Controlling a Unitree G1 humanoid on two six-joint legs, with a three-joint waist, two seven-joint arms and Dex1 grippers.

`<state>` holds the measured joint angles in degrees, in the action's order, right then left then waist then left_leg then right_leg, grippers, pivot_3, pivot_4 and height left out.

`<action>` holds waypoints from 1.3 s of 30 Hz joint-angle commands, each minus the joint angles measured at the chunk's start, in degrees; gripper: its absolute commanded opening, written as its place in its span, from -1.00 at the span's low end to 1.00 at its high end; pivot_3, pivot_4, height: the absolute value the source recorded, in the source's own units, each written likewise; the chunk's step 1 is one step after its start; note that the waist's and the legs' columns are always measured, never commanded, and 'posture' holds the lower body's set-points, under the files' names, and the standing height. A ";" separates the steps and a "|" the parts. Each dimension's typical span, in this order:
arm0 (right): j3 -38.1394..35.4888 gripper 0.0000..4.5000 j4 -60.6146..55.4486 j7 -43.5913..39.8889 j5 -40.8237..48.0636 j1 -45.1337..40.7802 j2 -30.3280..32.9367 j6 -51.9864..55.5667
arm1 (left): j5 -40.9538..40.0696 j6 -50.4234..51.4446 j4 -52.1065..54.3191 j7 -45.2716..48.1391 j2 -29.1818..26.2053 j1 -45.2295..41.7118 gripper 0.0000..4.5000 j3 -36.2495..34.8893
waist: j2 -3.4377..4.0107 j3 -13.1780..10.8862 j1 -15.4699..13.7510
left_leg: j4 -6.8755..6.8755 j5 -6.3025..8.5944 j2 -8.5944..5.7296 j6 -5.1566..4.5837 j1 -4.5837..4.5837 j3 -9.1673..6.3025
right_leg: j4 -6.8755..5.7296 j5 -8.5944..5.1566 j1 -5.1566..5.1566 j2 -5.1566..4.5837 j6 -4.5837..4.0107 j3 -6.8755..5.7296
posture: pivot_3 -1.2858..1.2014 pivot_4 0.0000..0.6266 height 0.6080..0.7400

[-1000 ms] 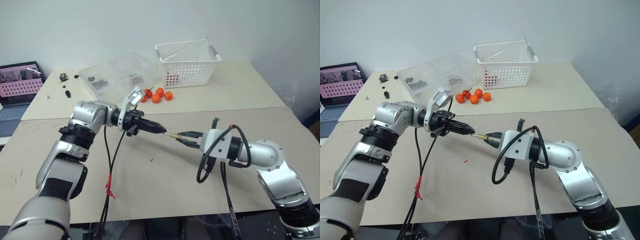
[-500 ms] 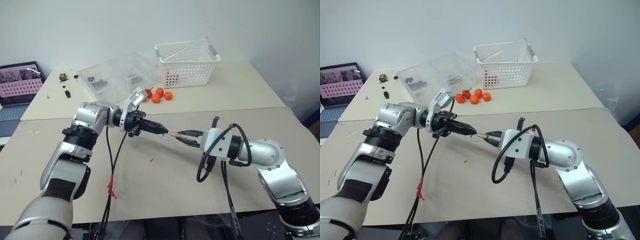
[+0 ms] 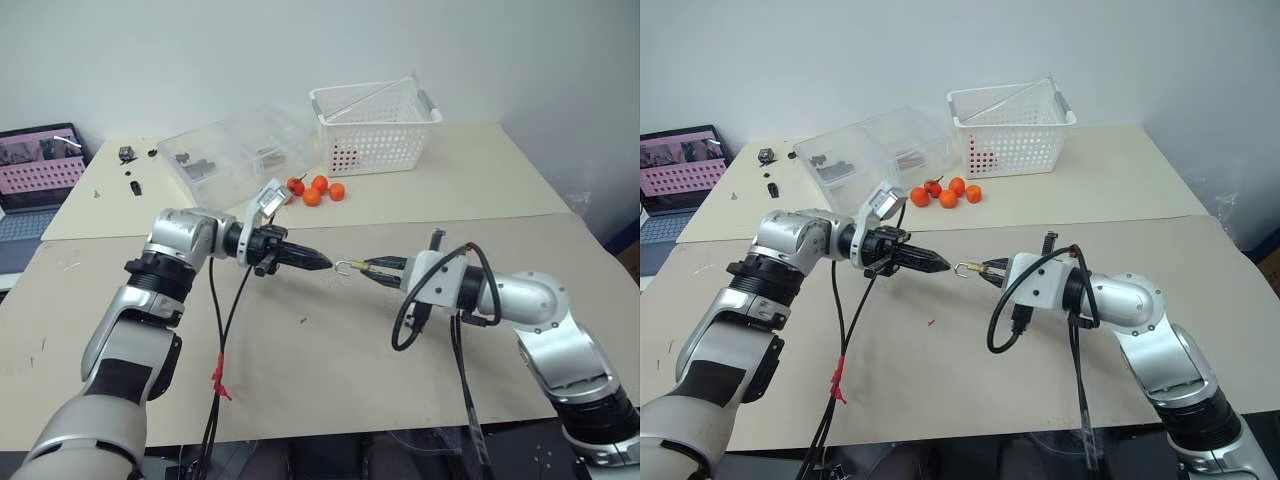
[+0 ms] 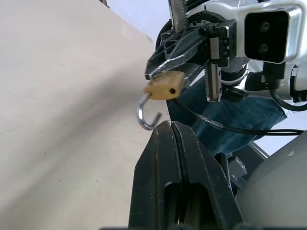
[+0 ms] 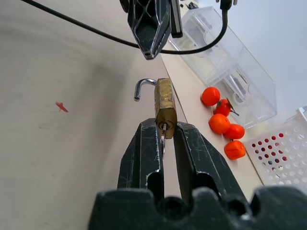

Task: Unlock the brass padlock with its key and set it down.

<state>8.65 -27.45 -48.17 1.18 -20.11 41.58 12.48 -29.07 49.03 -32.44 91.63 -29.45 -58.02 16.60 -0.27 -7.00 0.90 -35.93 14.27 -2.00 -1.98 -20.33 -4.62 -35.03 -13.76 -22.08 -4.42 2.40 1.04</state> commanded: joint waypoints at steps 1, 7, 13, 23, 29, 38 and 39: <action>-0.28 -0.99 0.25 0.46 -0.78 -2.31 -0.38 -2.52 | 0.58 -0.34 -0.03 0.72 -0.05 -0.73 -0.98 -1.65 | 0.00 0.00 0.07 | 0.00 0.00 -0.01 0.00 0.00 0.00 | 0.00 0.00 0.00 -0.01 0.00 0.00 | 0.03 -0.52 1.00; 0.14 -0.99 1.38 0.37 -1.13 -3.35 -1.15 -3.28 | 0.80 -0.03 0.28 0.77 -0.16 -0.44 -0.98 -1.80 | 0.00 0.00 0.04 | 0.00 0.00 0.00 0.00 0.00 0.01 | 0.00 0.00 0.00 -0.01 0.00 0.01 | 0.03 -0.52 1.00; 0.74 -0.99 0.16 0.26 -0.43 -4.21 -2.30 -1.84 | 0.96 -0.07 0.27 0.77 -0.09 -0.26 -0.98 -1.80 | 0.00 0.00 0.09 | 0.00 0.00 0.00 0.00 0.00 0.00 | 0.00 0.00 0.00 -0.01 0.00 0.01 | 0.03 -0.52 1.00; 0.04 -0.99 -2.60 0.63 1.38 -5.78 -3.59 2.55 | 1.09 -0.46 -0.27 0.85 0.27 -0.32 -0.98 -1.65 | 0.00 0.00 0.04 | -0.01 0.00 0.00 0.00 0.00 -0.01 | -0.01 0.00 0.00 -0.01 0.00 0.01 | 0.03 -0.52 1.00; -0.56 -0.99 -4.48 0.60 2.92 -5.78 -3.49 5.26 | 1.01 -0.59 -0.51 0.86 0.41 -0.38 -0.98 -1.53 | 0.00 0.00 0.05 | 0.00 0.00 0.00 0.00 0.00 -0.01 | 0.00 0.00 0.00 -0.01 0.00 0.01 | 0.03 -0.52 1.00; -1.67 -0.99 -7.20 0.84 5.68 -5.74 -3.35 8.68 | 1.06 -0.83 -0.68 0.86 0.18 -0.34 -0.98 -1.51 | 0.00 0.00 0.05 | 0.00 0.00 0.00 0.00 0.00 -0.02 | 0.00 0.00 -0.01 -0.01 0.00 0.01 | 0.03 -0.52 1.00; -1.67 -0.99 -6.82 0.81 5.39 -5.20 -2.96 8.22 | 1.00 -0.76 -0.45 0.86 0.04 -0.27 -0.98 -1.48 | 0.00 0.00 0.04 | 0.00 0.00 0.00 0.00 0.00 -0.02 | 0.00 0.00 -0.01 -0.01 -0.01 0.01 | 0.03 -0.52 1.00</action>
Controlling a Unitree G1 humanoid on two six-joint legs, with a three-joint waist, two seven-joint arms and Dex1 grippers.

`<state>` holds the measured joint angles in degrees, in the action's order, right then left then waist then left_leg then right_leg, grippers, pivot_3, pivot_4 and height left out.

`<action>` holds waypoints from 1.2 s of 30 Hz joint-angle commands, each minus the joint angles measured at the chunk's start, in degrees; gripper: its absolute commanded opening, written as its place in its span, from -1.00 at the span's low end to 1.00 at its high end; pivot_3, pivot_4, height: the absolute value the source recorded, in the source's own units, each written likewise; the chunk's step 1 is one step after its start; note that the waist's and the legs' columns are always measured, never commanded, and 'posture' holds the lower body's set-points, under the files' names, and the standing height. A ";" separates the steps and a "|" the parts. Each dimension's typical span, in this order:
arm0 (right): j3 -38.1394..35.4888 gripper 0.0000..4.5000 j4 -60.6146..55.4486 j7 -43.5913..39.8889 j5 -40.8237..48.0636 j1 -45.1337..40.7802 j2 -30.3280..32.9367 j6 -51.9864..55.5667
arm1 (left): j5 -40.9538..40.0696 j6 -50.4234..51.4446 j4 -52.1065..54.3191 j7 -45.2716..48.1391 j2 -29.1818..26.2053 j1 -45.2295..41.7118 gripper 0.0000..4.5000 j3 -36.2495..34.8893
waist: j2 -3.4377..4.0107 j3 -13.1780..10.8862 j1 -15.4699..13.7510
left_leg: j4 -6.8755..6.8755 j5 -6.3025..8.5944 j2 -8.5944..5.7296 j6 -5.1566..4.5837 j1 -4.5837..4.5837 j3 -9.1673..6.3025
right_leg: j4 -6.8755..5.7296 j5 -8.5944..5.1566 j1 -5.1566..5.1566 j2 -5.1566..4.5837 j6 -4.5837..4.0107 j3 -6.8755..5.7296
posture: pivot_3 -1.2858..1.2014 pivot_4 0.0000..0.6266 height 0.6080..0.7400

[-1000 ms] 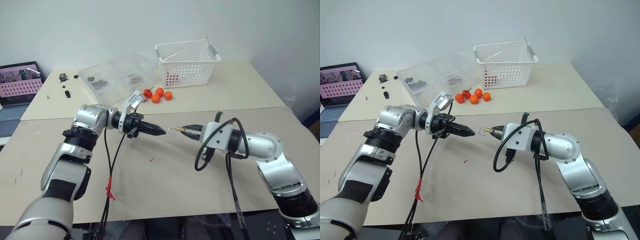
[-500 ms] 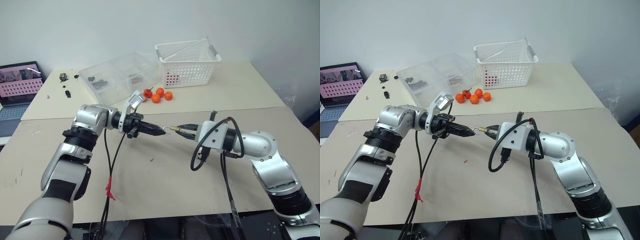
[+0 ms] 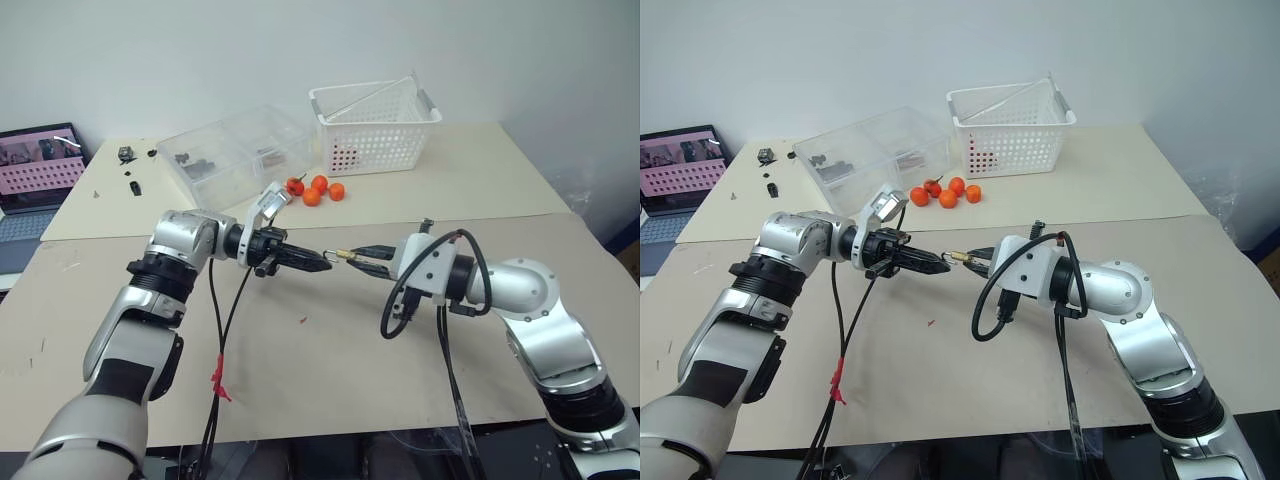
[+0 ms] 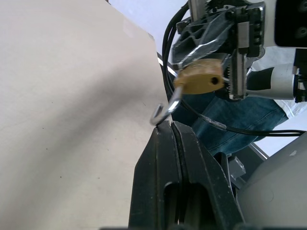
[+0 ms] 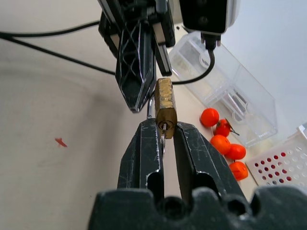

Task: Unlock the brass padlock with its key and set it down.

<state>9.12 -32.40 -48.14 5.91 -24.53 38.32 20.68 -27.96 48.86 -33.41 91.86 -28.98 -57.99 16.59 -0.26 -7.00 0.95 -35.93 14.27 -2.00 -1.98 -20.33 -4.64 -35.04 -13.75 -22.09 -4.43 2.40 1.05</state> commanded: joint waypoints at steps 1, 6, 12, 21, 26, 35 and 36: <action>-2.11 -0.99 -1.60 0.76 0.43 -0.41 0.53 -0.30 | -0.16 -0.59 0.64 0.64 -0.55 -0.25 -0.98 -1.42 | 0.00 0.00 -0.03 | 0.00 0.00 -0.01 0.00 0.00 0.00 | 0.00 0.00 0.00 -0.01 0.00 0.00 | 0.03 -0.52 1.00; -2.79 -0.99 0.46 0.76 -0.39 0.92 1.52 -1.87 | 0.40 -1.49 1.36 0.64 -2.37 0.56 -0.98 -0.97 | 0.00 0.00 0.03 | 0.00 0.00 0.00 0.00 0.01 0.01 | 0.00 0.00 0.00 0.00 0.00 0.00 | 0.03 -0.52 1.00; -4.55 -0.99 4.15 -0.82 2.04 0.39 2.74 -1.13 | 2.30 -4.71 3.87 -0.03 -6.47 3.17 -0.98 -2.68 | 0.01 0.00 0.20 | 0.03 0.00 0.02 0.00 0.02 0.02 | -0.01 0.00 -0.03 0.01 -0.01 0.03 | 0.03 -0.52 1.00; -4.74 -0.99 7.50 -3.44 7.48 -5.17 2.35 1.99 | 1.72 -7.09 19.43 -5.26 -11.86 11.15 0.38 -7.99 | 0.02 0.01 0.00 | 0.04 0.00 0.05 0.01 0.02 -0.10 | 0.00 0.02 -0.04 -0.02 -0.03 0.09 | 0.03 -0.52 1.00; -4.78 -0.99 7.50 -8.31 14.77 -5.90 4.39 11.70 | 6.87 -23.83 26.34 -11.38 -11.61 16.39 0.96 -10.75 | 0.02 0.01 -0.31 | 0.03 0.00 0.05 0.02 0.01 -0.16 | 0.02 0.06 -0.04 -0.06 -0.11 0.13 | 0.03 -0.52 1.00; -2.66 -0.99 11.14 -13.55 26.66 -11.59 6.07 31.77 | 11.96 -41.49 24.48 -23.53 -7.38 15.03 0.96 -15.27 | 0.02 0.02 -0.31 | 0.04 0.00 0.05 0.04 0.03 -0.07 | 0.14 0.19 -0.05 -0.10 -0.31 0.29 | 0.03 -0.52 1.00; -2.34 -0.99 11.68 -13.94 27.89 -12.48 5.49 33.44 | 12.63 -43.19 23.98 -24.32 -7.11 14.80 0.96 -15.24 | 0.02 0.02 -0.27 | 0.04 0.00 0.05 0.04 0.03 -0.06 | 0.14 0.19 -0.05 -0.09 -0.31 0.29 | 0.03 -0.52 1.00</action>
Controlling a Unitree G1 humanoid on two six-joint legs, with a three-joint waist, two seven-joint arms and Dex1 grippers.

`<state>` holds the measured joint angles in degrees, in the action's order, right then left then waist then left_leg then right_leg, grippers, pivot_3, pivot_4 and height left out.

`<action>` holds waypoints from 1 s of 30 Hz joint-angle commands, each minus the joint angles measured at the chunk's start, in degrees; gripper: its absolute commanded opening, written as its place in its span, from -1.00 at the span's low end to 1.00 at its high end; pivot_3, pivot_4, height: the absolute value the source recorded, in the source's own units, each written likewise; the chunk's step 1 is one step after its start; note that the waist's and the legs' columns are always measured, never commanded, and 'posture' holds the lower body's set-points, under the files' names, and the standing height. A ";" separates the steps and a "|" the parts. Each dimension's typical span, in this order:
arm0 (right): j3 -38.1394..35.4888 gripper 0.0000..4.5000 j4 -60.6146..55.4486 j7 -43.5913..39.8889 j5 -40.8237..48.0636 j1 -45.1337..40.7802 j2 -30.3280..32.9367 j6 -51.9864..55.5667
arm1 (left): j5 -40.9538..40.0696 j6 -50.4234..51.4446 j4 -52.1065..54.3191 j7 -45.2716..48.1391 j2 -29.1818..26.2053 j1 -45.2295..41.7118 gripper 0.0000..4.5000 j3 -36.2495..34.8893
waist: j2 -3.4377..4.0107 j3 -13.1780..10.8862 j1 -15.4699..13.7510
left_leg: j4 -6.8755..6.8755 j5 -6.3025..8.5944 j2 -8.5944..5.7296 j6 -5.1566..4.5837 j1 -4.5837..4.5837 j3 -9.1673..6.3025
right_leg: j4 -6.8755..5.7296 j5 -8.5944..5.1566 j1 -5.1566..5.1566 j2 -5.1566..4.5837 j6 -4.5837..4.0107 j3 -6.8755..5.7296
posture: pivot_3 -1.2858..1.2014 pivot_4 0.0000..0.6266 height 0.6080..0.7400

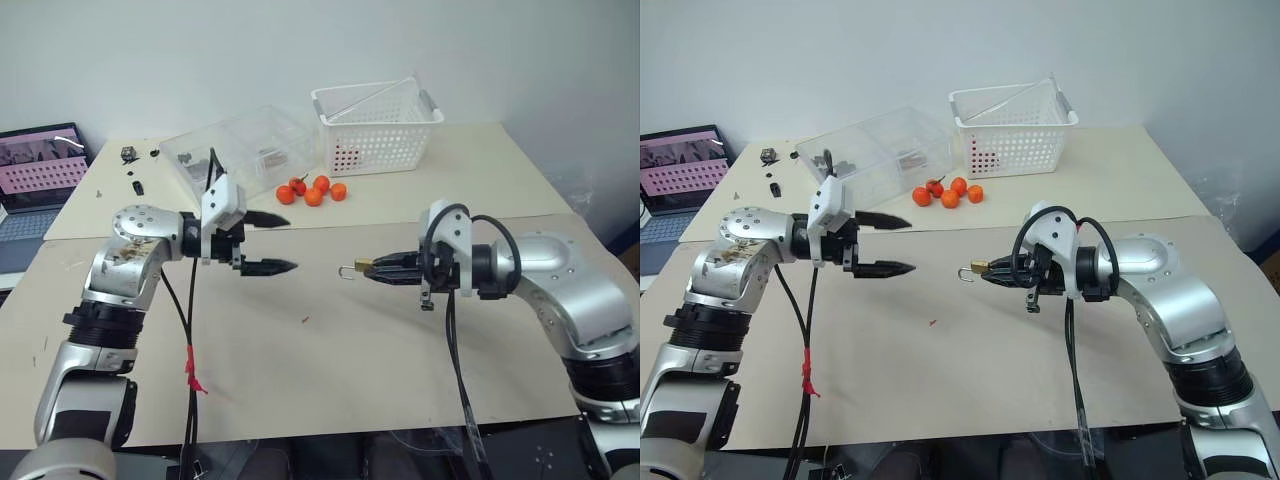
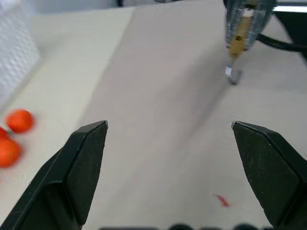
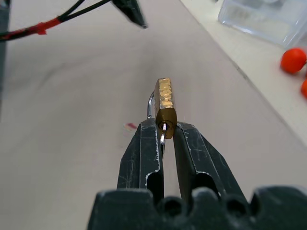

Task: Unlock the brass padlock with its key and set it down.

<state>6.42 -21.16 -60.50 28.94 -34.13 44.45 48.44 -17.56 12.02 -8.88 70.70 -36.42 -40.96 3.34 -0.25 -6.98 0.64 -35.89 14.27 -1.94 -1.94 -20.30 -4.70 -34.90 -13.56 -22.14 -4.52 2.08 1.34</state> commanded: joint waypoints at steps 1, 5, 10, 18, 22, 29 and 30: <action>0.70 -0.99 1.59 -1.15 6.40 -4.37 -1.98 8.65 | 2.83 -8.14 -0.90 -3.92 0.54 -2.40 0.96 -2.00 | 0.00 0.00 0.14 | 0.01 0.00 0.00 0.00 0.00 0.00 | 0.00 0.00 -0.02 0.01 0.00 0.02 | 0.03 -0.52 1.00; 2.96 -0.99 5.94 -0.49 10.97 -9.26 -4.46 20.85 | 3.46 -12.38 -0.93 -6.35 1.53 -2.86 0.96 -2.28 | 0.02 0.01 0.20 | 0.03 0.00 0.03 -0.01 0.01 0.02 | -0.03 0.04 -0.07 0.06 -0.07 0.12 | 0.03 -0.52 1.00; 4.27 -0.99 13.13 0.67 13.70 -12.61 -8.05 30.65 | 3.14 -14.58 2.55 -8.05 1.23 -1.26 0.96 -2.87 | 0.02 0.02 0.09 | 0.02 0.01 0.00 -0.01 -0.02 0.04 | -0.01 0.05 -0.10 -0.02 -0.06 0.12 | 0.03 -0.52 1.00; 7.79 -0.99 25.10 1.10 10.67 -14.15 -10.45 29.81 | -6.38 -0.06 14.70 -6.51 -0.93 5.92 0.96 -4.30 | 0.04 0.03 0.15 | 0.03 0.01 -0.03 0.00 -0.02 0.09 | -0.03 0.06 -0.13 -0.11 -0.05 0.12 | 0.03 -0.52 1.00; 9.70 -0.99 27.31 0.35 9.17 -13.79 -10.68 27.97 | -10.62 7.19 20.66 -5.56 -3.94 10.15 0.96 -4.60 | 0.04 0.03 0.42 | 0.06 0.03 -0.01 -0.02 -0.01 0.09 | -0.05 0.05 -0.16 0.00 -0.04 0.12 | 0.03 -0.52 1.00; 14.03 -0.99 32.08 -1.54 5.23 -11.04 -11.10 22.77 | -10.91 10.10 20.79 -6.50 -6.61 11.06 0.96 -5.23 | 0.04 0.03 0.26 | 0.06 0.02 0.05 -0.01 0.05 0.07 | -0.08 0.06 -0.12 0.09 -0.05 0.04 | 0.03 -0.52 1.00; 14.53 -0.99 33.26 -1.75 4.63 -11.06 -11.72 21.98 | -10.61 9.79 20.45 -6.58 -6.71 10.97 0.96 -5.20 | 0.04 0.03 0.25 | 0.05 0.02 0.06 -0.01 0.06 0.07 | -0.07 0.06 -0.11 0.09 -0.05 0.04 | 0.03 -0.52 1.00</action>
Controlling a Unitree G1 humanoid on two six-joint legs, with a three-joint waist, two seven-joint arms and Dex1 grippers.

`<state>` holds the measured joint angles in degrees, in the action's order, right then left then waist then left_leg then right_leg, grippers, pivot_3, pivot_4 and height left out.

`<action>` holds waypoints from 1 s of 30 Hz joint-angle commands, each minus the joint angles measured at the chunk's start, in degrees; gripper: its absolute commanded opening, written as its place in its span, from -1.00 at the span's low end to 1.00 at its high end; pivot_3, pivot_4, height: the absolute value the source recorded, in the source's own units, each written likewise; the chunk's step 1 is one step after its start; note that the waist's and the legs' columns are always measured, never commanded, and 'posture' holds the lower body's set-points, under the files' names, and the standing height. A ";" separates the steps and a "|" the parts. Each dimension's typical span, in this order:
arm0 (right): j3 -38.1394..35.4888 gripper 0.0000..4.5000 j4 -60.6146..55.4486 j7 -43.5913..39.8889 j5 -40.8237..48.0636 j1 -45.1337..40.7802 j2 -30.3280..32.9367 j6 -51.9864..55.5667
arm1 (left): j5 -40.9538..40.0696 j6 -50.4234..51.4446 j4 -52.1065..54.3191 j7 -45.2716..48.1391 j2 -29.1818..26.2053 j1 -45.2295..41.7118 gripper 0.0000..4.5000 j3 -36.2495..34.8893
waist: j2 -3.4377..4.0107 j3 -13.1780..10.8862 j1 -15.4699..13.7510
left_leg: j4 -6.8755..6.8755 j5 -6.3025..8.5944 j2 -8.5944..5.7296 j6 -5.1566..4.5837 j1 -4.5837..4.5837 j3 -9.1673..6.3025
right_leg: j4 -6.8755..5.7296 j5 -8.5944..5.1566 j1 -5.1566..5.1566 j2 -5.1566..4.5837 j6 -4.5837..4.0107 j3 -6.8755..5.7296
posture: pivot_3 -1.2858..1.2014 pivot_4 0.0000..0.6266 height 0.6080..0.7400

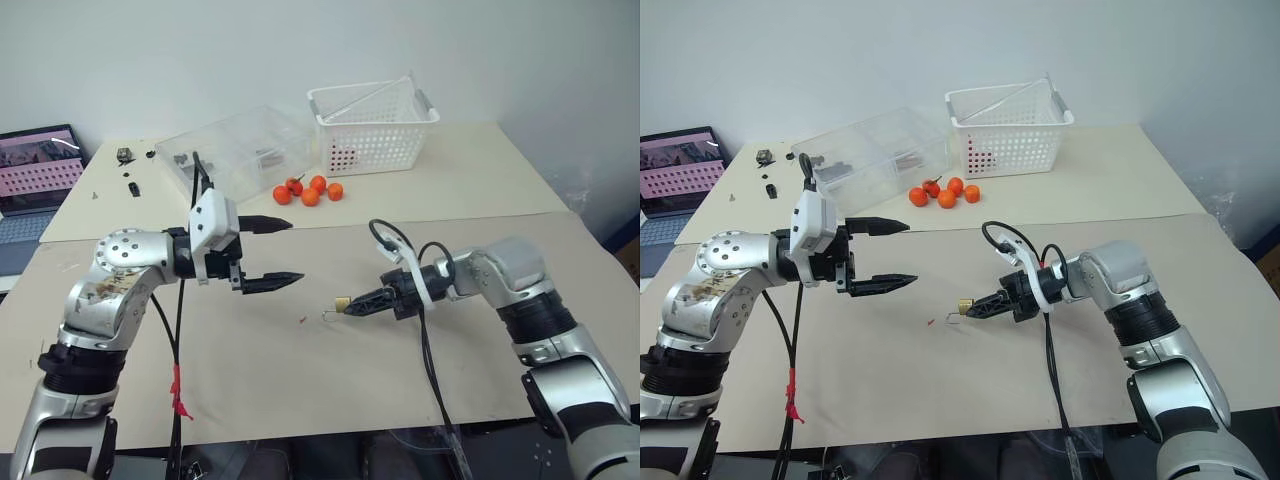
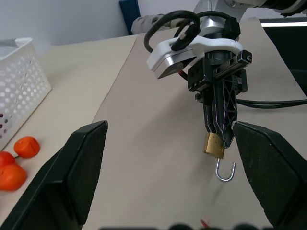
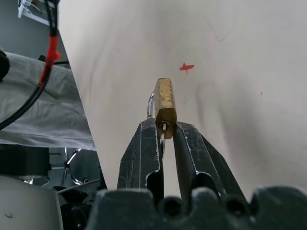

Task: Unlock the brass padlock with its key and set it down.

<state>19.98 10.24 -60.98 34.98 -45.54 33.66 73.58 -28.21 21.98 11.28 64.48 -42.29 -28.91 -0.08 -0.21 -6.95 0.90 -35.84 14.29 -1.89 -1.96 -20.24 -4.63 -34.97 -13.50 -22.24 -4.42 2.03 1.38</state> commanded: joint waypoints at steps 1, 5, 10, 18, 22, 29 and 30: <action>1.47 -0.99 3.08 -1.45 -2.18 0.28 -1.56 -4.18 | 0.15 -0.35 0.20 -0.37 -0.88 -1.07 0.96 -1.71 | 0.00 0.00 0.00 | 0.00 0.00 -0.01 0.00 -0.01 0.00 | 0.01 0.00 0.00 0.00 0.00 0.00 | 0.03 -0.52 1.00; 2.82 -0.99 8.20 -2.07 -5.13 -0.25 -3.58 -7.32 | -0.03 -0.20 0.94 -0.57 -0.63 -0.62 0.96 -1.36 | 0.00 0.00 0.06 | 0.01 -0.01 -0.05 0.02 -0.03 0.02 | 0.03 0.00 -0.03 -0.04 0.00 0.02 | 0.03 -0.52 1.00; 3.74 -0.99 12.07 -4.13 -7.81 -0.54 -4.05 -9.25 | -0.50 0.34 2.41 -1.44 -0.12 0.51 0.96 -1.20 | 0.01 0.01 0.06 | 0.02 0.00 -0.04 0.04 -0.01 0.02 | 0.04 0.00 -0.02 -0.04 -0.01 0.02 | 0.03 -0.52 1.00; 3.55 -0.04 14.42 -8.39 -9.72 -1.09 -2.15 -9.28 | -0.90 1.10 4.95 -2.87 0.59 2.47 1.00 -0.97 | 0.02 0.02 -0.06 | 0.01 0.00 -0.03 0.05 0.01 0.01 | 0.03 0.01 0.00 -0.03 -0.02 0.02 | 0.03 -0.52 1.00; 2.90 0.58 16.17 -10.24 -11.25 -1.21 0.31 -10.40 | -0.70 0.91 4.81 -2.99 0.87 2.57 1.00 -0.73 | 0.03 0.04 -0.20 | -0.01 0.00 -0.05 0.05 0.03 0.01 | 0.04 0.03 0.05 -0.06 -0.04 0.03 | 0.03 -0.52 1.00; 0.34 0.95 16.09 -11.15 -12.52 -0.41 5.97 -14.52 | -0.73 1.01 4.27 -2.60 1.35 2.31 1.00 -0.22 | 0.01 0.08 -0.39 | -0.01 -0.01 -0.12 0.08 0.03 0.02 | 0.08 0.07 0.10 -0.14 -0.05 -0.02 | 0.03 -0.52 1.00; -0.12 0.95 15.54 -11.14 -13.02 -0.13 6.91 -16.20 | -0.77 1.18 4.20 -2.35 1.28 2.28 1.00 -0.05 | 0.01 0.09 -0.39 | -0.01 -0.01 -0.11 0.08 0.02 0.02 | 0.10 0.07 0.10 -0.12 -0.05 -0.02 | 0.03 -0.52 1.00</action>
<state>21.79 26.07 -73.15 24.46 -46.21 37.89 60.41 -28.44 22.93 14.40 61.95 -40.91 -26.19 -0.02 -0.20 -6.87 0.50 -35.84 14.29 -2.00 -1.88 -20.23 -4.61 -34.86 -13.44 -22.16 -4.55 1.98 1.36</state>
